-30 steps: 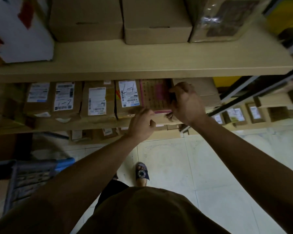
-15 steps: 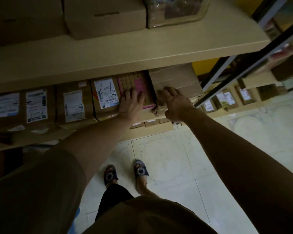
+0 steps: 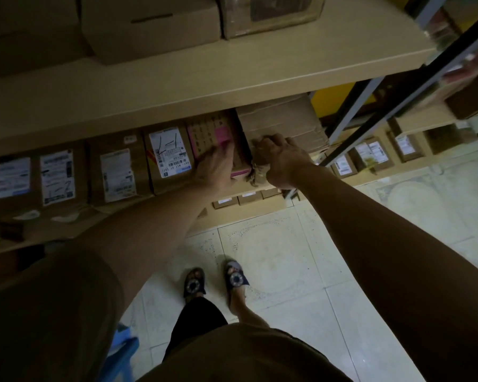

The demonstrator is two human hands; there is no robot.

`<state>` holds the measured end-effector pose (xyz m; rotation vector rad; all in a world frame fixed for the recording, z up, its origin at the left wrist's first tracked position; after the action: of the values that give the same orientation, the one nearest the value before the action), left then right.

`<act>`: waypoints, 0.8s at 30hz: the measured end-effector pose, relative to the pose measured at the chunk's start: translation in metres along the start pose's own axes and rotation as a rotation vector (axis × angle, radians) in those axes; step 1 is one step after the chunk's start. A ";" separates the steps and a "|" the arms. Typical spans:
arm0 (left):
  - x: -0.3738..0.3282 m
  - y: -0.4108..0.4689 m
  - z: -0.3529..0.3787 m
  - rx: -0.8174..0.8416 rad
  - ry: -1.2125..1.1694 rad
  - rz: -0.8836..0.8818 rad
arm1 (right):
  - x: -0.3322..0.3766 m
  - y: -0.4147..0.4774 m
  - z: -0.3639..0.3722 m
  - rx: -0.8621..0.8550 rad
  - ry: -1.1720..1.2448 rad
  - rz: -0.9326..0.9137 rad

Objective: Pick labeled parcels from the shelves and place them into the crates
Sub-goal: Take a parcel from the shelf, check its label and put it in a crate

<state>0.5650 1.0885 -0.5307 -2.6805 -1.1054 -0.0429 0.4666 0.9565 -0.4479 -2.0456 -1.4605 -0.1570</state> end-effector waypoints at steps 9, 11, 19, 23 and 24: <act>-0.012 0.002 -0.012 0.164 0.287 0.170 | -0.005 0.005 0.003 0.009 0.024 0.024; -0.012 -0.006 -0.011 0.166 0.268 0.185 | -0.003 0.004 0.002 0.019 0.031 0.027; -0.018 -0.056 -0.033 0.080 -0.016 0.243 | -0.002 0.006 0.007 0.104 -0.031 0.059; -0.011 -0.084 -0.039 -0.036 -0.090 0.277 | 0.003 0.000 0.003 0.110 -0.109 -0.019; -0.009 -0.090 -0.041 -0.067 -0.091 0.289 | 0.002 -0.002 0.003 0.095 -0.086 -0.027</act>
<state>0.4979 1.1344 -0.4732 -2.8996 -0.7410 0.0950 0.4654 0.9601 -0.4485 -1.9784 -1.5189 -0.0099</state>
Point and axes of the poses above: each hand's wrist, its own y-axis towards the middle knuckle, its own z-axis out of the palm, x = y × z, the point moved 3 cm from there along y, towards the middle knuckle, and after that the axes turned 12 degrees about y, right-handed, at the moved point
